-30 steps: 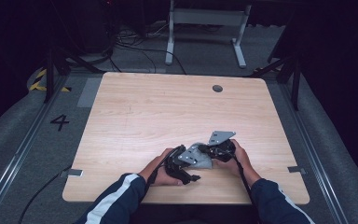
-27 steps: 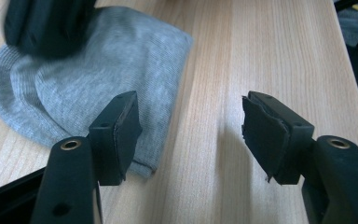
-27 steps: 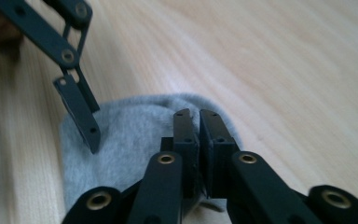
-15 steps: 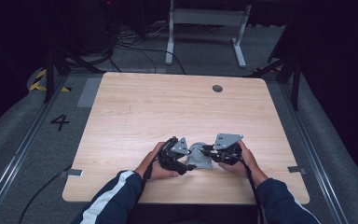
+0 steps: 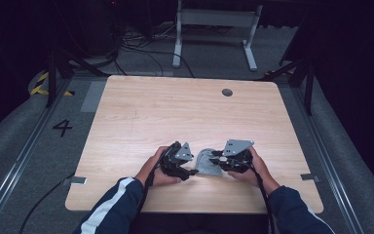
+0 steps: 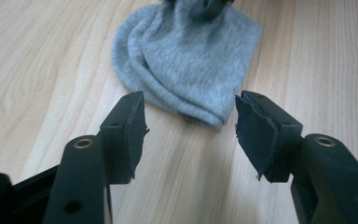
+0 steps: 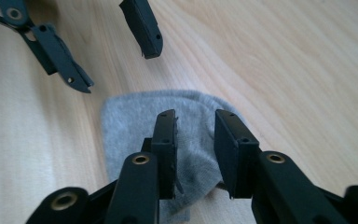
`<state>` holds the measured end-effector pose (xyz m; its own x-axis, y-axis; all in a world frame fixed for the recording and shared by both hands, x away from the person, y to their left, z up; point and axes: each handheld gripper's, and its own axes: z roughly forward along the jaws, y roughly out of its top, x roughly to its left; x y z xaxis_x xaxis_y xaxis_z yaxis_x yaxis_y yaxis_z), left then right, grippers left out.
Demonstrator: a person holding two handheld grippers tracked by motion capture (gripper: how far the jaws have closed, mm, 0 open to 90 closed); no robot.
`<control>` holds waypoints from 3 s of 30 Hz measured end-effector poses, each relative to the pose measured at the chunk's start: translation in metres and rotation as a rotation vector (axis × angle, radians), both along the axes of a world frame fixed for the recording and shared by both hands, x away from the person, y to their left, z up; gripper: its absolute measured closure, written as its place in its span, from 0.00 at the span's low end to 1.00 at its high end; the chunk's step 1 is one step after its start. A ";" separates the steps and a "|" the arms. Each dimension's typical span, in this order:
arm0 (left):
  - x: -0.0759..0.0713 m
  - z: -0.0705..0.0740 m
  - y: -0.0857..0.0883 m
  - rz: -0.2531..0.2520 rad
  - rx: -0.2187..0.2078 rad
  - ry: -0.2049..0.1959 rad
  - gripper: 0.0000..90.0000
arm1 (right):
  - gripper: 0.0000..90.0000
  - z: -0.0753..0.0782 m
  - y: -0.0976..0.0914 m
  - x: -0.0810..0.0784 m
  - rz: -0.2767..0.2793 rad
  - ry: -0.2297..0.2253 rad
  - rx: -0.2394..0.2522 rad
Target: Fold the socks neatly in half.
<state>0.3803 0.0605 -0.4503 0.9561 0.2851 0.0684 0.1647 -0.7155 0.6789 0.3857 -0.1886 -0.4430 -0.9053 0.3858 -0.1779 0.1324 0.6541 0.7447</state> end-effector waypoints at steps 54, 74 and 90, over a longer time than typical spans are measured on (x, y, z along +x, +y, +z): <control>-0.042 -0.010 0.154 0.391 0.121 -0.050 0.24 | 0.29 -0.016 -0.148 -0.049 -0.337 0.051 -0.028; -0.047 -0.030 0.210 0.468 -0.038 0.077 0.21 | 0.22 -0.044 -0.200 -0.052 -0.484 0.143 0.086; -0.047 -0.032 0.209 0.479 -0.043 0.065 0.17 | 0.18 -0.045 -0.199 -0.048 -0.519 0.166 0.094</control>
